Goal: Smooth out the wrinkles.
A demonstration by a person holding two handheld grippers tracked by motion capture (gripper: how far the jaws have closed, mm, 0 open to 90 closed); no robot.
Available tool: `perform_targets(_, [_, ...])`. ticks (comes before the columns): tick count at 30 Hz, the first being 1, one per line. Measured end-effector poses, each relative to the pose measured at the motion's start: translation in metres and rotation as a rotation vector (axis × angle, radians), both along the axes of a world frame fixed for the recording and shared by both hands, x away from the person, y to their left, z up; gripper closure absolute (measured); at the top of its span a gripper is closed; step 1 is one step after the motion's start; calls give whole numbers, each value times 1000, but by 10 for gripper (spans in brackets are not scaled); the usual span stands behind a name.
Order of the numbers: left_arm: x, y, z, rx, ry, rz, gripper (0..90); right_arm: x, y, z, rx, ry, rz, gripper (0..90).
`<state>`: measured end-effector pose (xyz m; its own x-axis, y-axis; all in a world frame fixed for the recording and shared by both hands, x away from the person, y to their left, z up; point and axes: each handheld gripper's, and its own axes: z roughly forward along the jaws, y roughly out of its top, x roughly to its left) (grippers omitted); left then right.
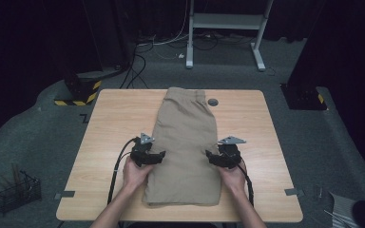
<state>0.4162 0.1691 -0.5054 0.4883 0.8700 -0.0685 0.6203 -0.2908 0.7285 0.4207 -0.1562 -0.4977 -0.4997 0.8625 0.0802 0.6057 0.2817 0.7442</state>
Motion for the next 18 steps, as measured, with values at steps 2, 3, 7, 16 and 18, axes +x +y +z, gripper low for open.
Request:
perform_targets(2, [-5,5,1,-8,8,11,286,-4,-7,0,-7,11,-16,370])
perform_targets(3, [-6,8,1,-13,16,11,277,-6,-10,-1,-15,16,-24,368])
perform_targets(7, [-11,17,-2,-22,45,14,260,-12,-22,-7,-11,39,-51,355])
perform_targets(16, [-12,20,-9,-44,69,31,252,-13,-14,-11,-16,51,-37,368])
perform_targets(18, [-10,20,-9,-54,72,40,252,-11,-12,-11,-15,57,-55,380])
